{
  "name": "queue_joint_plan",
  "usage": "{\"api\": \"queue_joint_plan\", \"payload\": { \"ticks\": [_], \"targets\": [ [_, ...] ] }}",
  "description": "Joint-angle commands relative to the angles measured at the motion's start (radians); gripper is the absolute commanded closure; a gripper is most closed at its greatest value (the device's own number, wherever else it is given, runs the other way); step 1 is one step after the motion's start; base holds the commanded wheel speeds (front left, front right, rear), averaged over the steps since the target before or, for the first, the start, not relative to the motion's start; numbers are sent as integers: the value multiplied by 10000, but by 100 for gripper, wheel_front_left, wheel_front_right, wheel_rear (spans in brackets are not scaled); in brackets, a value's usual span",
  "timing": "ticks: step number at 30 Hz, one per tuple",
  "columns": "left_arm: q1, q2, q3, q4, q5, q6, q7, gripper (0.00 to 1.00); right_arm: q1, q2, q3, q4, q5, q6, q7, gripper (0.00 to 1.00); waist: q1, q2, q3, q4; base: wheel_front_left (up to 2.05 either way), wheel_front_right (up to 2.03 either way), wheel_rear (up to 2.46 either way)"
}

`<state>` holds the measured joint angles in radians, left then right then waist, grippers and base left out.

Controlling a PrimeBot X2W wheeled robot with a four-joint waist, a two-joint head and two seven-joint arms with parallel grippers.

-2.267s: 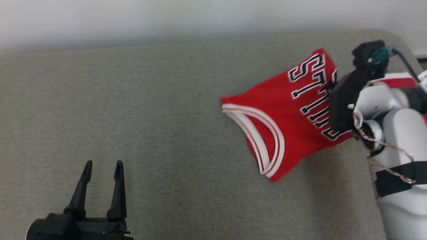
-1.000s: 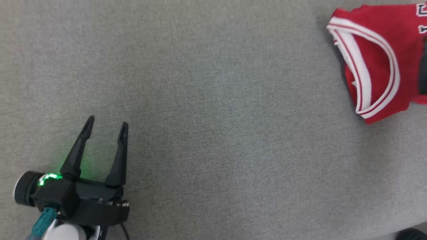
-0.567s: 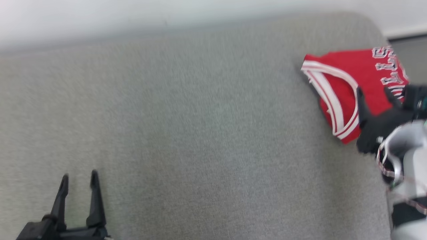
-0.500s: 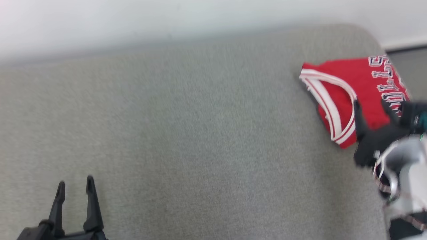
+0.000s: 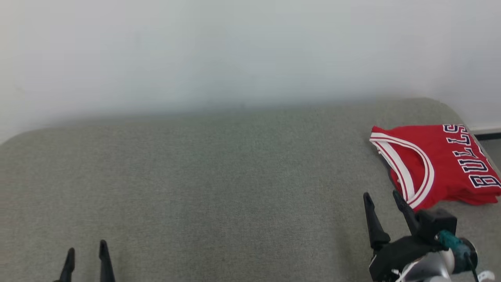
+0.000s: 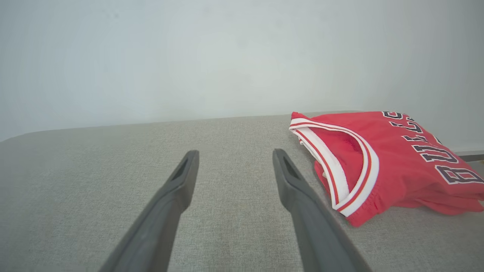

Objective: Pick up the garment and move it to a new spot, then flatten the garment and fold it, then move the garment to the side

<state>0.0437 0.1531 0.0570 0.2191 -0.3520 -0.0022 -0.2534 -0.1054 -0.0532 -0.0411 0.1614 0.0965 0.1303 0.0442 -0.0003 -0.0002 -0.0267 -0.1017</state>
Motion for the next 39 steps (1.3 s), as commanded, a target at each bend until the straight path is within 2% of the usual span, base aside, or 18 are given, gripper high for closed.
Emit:
{"api": "queue_joint_plan", "payload": {
  "ticks": [1,7,12,38,39],
  "targets": [
    [184,42,-112,94,110,-96,-22,0,304,7,82,-16,28,-1,-180,0,3,2,-381,381,0,0,0],
    [354,9,-535,266,332,-532,-95,0,1104,26,445,181,558,-1,-735,0,3,2,-492,543,0,0,0],
    [528,-149,-556,274,314,-756,-125,0,1276,28,604,414,467,-1,-800,0,3,2,-541,544,0,0,0],
    [499,-474,-176,247,662,-1099,-114,0,1099,32,819,804,844,-1,-865,0,3,2,-529,437,0,0,0],
    [542,-455,-194,252,610,-1087,-90,100,1082,27,820,814,795,0,-812,100,3,2,-529,436,0,0,0]
  ]
}}
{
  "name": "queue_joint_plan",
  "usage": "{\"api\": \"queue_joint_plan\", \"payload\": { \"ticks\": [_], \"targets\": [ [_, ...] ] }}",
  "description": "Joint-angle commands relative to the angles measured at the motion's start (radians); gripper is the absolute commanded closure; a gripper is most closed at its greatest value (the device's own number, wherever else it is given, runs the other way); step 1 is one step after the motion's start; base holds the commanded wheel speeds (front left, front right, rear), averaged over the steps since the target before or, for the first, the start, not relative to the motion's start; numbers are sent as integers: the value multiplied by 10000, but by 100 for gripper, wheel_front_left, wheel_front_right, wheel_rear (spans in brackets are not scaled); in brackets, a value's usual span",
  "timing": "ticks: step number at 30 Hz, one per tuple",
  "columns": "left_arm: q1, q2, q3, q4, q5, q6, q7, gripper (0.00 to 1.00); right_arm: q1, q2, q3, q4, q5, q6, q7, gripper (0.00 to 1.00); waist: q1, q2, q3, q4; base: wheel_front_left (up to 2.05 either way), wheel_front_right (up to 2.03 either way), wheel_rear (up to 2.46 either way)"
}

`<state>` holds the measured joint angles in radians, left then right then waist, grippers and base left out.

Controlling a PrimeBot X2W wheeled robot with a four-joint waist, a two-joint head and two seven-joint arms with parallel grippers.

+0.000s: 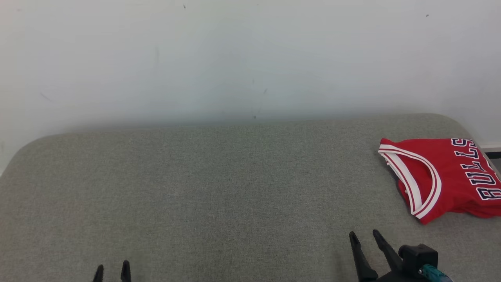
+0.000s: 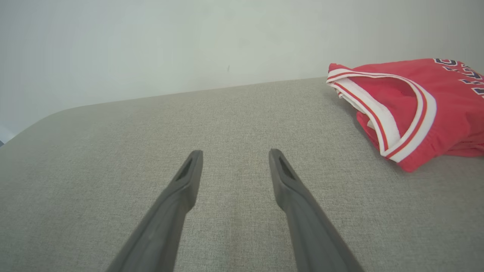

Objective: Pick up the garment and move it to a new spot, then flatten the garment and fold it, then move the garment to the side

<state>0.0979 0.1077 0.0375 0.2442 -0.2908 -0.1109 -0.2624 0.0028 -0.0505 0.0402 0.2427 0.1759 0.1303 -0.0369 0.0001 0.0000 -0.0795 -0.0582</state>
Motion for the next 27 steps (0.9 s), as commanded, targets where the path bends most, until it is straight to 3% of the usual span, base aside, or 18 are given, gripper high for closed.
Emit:
{"api": "queue_joint_plan", "payload": {
  "ticks": [1,27],
  "targets": [
    [-6,-12,5,51,-21,-7,13,100,14,2,2,49,16,0,14,100,0,-1,0,3,0,0,0],
    [-762,-224,332,376,-3884,-67,1202,100,-479,3,-395,419,4236,2,433,100,0,0,155,111,0,0,0]
  ]
}}
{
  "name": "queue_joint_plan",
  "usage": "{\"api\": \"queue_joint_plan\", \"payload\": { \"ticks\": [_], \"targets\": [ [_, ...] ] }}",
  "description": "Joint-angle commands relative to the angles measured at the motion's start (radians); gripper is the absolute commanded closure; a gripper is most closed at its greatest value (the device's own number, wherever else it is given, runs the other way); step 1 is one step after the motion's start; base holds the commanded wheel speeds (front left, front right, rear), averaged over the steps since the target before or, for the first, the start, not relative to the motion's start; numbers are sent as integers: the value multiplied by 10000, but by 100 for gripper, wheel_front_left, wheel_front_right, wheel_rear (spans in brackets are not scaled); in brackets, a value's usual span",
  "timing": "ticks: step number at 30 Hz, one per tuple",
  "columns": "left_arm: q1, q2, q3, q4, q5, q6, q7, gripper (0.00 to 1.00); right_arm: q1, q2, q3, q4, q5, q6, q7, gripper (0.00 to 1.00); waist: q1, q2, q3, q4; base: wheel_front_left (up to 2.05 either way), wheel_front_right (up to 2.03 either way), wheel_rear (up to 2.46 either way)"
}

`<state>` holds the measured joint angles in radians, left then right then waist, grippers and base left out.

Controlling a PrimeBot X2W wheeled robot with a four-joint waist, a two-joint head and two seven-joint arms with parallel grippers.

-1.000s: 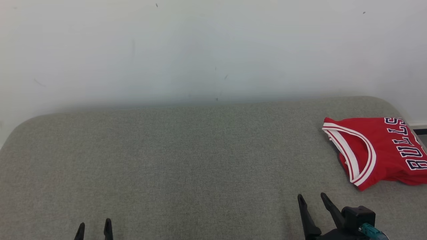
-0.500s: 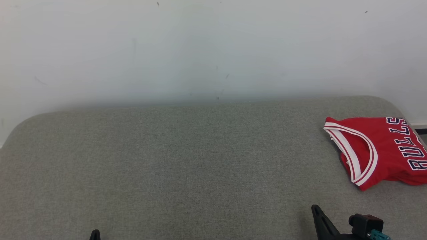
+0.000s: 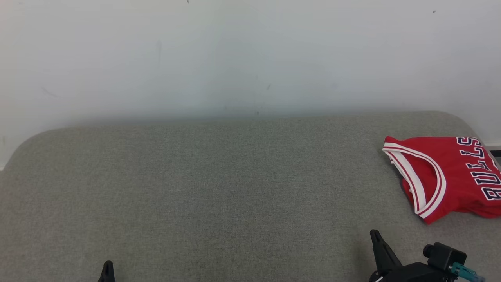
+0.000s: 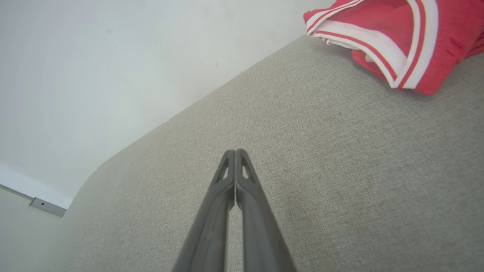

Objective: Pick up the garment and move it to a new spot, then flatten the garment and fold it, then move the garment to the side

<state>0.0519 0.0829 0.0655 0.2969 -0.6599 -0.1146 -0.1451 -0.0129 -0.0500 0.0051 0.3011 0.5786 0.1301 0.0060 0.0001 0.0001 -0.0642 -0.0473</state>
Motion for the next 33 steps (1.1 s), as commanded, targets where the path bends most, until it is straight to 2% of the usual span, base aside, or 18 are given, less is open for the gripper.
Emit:
{"api": "queue_joint_plan", "payload": {
  "ticks": [1,33],
  "targets": [
    [-335,18,63,-150,-330,-33,70,100,-338,-3,-59,-162,369,4,15,100,0,-1,9,7,0,0,0],
    [-1151,-128,395,-102,-4186,-99,1212,100,-958,-3,-452,-34,4579,6,425,100,0,-1,222,155,0,0,0]
  ]
}}
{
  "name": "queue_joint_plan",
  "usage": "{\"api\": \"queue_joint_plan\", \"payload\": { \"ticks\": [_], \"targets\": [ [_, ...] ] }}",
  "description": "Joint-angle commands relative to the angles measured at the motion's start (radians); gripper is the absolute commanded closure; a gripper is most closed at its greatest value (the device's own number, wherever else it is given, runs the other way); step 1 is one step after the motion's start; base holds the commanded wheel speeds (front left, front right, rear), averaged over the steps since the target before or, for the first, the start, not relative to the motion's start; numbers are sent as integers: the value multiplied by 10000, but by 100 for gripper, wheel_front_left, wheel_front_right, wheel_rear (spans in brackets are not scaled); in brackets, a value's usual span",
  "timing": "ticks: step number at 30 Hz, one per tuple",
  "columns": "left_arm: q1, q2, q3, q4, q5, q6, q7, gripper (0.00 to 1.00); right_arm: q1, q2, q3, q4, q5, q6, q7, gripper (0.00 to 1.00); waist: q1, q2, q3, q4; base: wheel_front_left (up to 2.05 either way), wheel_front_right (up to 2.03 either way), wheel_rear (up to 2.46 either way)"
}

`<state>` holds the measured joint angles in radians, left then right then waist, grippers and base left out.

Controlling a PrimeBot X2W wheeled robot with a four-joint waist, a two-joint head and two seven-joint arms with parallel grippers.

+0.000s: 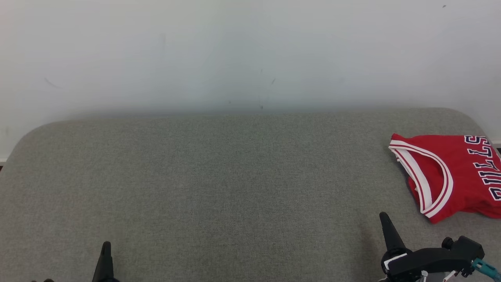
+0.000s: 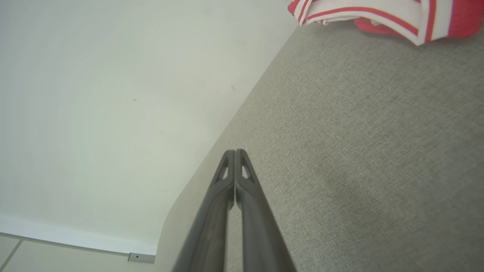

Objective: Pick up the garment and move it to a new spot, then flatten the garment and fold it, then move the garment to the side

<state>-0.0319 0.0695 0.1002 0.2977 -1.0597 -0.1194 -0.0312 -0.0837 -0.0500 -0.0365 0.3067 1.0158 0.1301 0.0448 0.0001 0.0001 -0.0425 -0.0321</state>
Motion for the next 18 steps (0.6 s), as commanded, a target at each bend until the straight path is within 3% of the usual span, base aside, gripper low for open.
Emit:
{"api": "queue_joint_plan", "payload": {
  "ticks": [1,18],
  "targets": [
    [-325,2,56,-109,-295,-49,89,100,-270,-3,-44,-86,321,6,49,100,-1,-1,11,8,0,0,0],
    [-646,-61,197,-82,-1778,-71,541,100,-510,-5,-203,-27,1956,7,207,100,-1,-1,117,82,0,0,0]
  ]
}}
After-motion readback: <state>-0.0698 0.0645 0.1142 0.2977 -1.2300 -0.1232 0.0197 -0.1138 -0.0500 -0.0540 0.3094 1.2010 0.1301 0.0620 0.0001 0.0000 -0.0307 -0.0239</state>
